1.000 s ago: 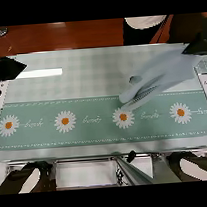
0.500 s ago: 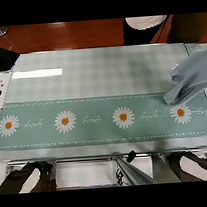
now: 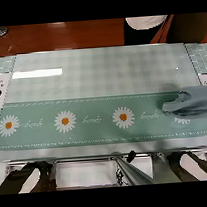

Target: Fold the shirts.

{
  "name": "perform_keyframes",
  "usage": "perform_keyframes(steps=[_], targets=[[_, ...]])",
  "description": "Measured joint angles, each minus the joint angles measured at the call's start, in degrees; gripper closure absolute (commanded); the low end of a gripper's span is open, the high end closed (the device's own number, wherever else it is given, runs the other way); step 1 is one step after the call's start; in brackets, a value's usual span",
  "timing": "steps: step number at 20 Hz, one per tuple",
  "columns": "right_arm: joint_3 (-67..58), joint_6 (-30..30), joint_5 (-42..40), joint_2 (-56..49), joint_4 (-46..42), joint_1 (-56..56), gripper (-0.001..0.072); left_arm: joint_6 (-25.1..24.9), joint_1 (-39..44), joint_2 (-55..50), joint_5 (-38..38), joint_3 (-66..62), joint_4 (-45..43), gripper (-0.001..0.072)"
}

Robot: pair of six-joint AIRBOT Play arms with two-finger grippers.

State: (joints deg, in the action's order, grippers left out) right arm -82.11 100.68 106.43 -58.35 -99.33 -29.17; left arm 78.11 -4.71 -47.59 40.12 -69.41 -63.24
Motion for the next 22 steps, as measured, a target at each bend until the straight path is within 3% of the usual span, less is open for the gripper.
perform_keyframes(steps=[7,17,18,21,22], targets=[[11.5,-8.22,-0.02,5.7,-10.25,-16.37,0.0691,-2.95,0.0,-3.91,-1.88,-0.17,-0.42,0.0683],[28.59,-13.42,-0.28,10.75,-20.81,-39.45,0.069,-5.29,-0.02,-7.37,-4.59,-0.17,-1.73,0.0682],[30.08,-13.88,-0.74,10.93,-21.57,-41.64,0.0677,-5.31,0.0,-7.39,-4.74,-0.17,-1.81,0.0682],[34.01,-15.52,-3.48,11.23,-23.74,-47.67,0.0493,-5.46,-0.02,-7.5,-4.87,-0.17,-2.14,0.0683],[34.99,-15.89,-4.42,11.28,-24.68,-49.09,0.0482,-5.46,-0.02,-7.5,-4.87,-0.17,-2.19,0.0682]])
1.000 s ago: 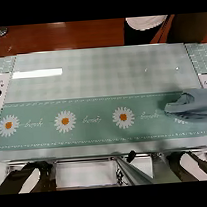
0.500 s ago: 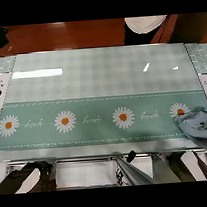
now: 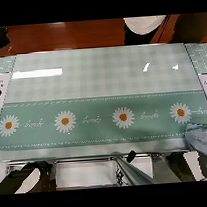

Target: Fold the shirts.

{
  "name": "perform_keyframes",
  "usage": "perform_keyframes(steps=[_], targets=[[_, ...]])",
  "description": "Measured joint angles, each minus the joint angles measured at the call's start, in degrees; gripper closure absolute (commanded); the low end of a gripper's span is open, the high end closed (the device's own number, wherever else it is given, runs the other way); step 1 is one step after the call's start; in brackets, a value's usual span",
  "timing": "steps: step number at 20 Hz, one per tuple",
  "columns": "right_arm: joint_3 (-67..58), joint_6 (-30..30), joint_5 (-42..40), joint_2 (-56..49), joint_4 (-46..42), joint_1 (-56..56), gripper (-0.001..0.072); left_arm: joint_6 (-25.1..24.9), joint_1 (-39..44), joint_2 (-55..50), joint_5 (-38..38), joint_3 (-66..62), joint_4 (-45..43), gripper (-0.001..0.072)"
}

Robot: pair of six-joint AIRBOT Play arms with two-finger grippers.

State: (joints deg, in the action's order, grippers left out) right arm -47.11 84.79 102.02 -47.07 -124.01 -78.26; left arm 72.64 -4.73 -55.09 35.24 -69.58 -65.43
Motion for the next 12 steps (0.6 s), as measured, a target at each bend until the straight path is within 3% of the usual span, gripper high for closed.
perform_keyframes(steps=[2,7,8,9,10,12], targets=[[1.29,-1.4,-2.27,0.11,-1.75,-1.97,0.0234,0.0,0.02,-0.02,-0.02,0.0,-0.11,0.0682],[1.4,-6.64,-10.38,0.09,-2.62,-1.68,0.0223,-0.02,0.0,-0.66,0.79,0.0,-1.46,0.0678],[0.31,-7.06,-12.72,-0.07,-0.85,0.0,0.0223,0.0,0.02,-1.14,1.16,0.0,-1.53,0.0584],[-1.53,-7.48,-15.39,-0.37,1.7,2.62,0.0222,-0.02,0.04,-1.84,1.77,-0.02,-1.73,0.0386],[-3.91,-7.76,-18.45,-1.01,4.94,5.9,0.0222,-0.02,0.04,-2.78,2.58,-0.07,-1.9,0.0314],[-9.22,-8.17,-23.39,-3.21,13.44,13.31,0.022,-0.02,0.24,-5.42,5.38,-0.92,-2.29,0.0292]])
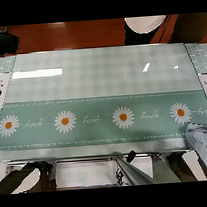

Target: Fold the shirts.

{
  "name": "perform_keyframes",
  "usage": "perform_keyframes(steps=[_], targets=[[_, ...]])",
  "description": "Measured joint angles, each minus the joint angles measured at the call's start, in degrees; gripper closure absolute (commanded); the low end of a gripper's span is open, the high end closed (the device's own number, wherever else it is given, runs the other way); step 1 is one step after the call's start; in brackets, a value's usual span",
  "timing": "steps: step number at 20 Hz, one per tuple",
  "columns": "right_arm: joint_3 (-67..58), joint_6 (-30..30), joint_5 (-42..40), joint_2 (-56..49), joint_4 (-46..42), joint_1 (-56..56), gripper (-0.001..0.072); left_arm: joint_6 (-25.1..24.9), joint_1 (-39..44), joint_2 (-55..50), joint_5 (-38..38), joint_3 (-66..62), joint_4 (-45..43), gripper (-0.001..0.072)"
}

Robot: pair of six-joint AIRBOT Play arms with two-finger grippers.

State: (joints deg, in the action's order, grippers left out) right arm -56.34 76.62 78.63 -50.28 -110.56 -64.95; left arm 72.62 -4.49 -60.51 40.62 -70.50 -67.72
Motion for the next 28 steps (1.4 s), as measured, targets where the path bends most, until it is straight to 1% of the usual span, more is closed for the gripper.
perform_keyframes(steps=[1,2,4,5,6,7,11,14,17,23,28], targets=[[-2.89,-0.13,-2.25,-1.66,5.25,4.61,0.0219,0.02,0.37,-1.75,2.12,-0.87,-0.26,0.0209],[-5.27,-0.15,-3.43,-3.43,10.45,9.16,0.0216,0.02,1.05,-3.5,4.68,-1.99,-0.74,0.0199],[-9.09,-0.31,-5.38,-7.32,21.38,19.91,0.0199,0.02,3.45,-6.95,10.03,-4.74,-2.78,0.0146],[-10.21,-0.33,-5.79,-9.05,25.24,25.07,0.0095,0.44,5.14,-8.74,13.27,-6.1,-5.16,0.009],[-11.04,-0.35,-6.25,-10.88,28.24,30.21,0.0099,1.29,6.84,-10.23,16.13,-7.15,-7.39,0.0047],[-11.61,-0.31,-6.05,-12.98,30.77,35.45,0.0099,2.82,8.74,-11.65,18.82,-7.98,-9.81,0.003],[-12.81,1.38,-3.41,-20.06,38.77,51.52,0.01,10.23,14.23,-16.59,29.03,-9.27,-15.98,0.003],[-13.03,2.19,-2.4,-22.93,41.44,59.52,0.0101,13.16,16.98,-18.38,33.2,-9.57,-17.73,0.003],[-13.16,2.54,-2.38,-24.0,41.38,63.17,0.0102,15.78,18.51,-19.1,34.73,-9.73,-18.51,0.0031],[-13.18,2.95,-2.62,-24.57,36.76,64.96,0.0105,18.27,20.15,-18.97,37.0,-8.22,-16.65,0.0032],[-13.2,3.1,-3.43,-24.61,34.8,65.22,0.0105,18.69,21.31,-18.6,35.3,-5.07,-15.41,0.0037]])
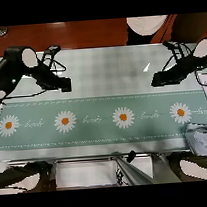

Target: Fold the shirts.

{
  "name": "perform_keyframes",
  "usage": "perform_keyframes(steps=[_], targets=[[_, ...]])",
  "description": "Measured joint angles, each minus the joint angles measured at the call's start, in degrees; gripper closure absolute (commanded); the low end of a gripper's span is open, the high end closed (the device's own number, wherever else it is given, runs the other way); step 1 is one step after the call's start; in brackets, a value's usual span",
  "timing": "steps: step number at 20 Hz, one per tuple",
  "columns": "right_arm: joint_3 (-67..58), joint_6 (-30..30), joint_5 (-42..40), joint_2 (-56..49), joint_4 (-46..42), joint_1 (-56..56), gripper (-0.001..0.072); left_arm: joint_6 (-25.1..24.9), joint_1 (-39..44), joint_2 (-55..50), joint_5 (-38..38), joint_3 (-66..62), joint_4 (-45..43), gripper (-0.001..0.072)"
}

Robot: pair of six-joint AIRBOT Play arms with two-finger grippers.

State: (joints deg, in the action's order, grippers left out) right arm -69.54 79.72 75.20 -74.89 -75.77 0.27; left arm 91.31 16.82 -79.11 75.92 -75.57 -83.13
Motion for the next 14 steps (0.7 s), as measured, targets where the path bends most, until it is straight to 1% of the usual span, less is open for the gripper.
perform_keyframes(steps=[14], targets=[[0.0,-0.02,-0.24,0.0,0.24,0.02,0.0105,0.04,0.26,-0.17,-1.49,0.83,0.44,0.0037]])
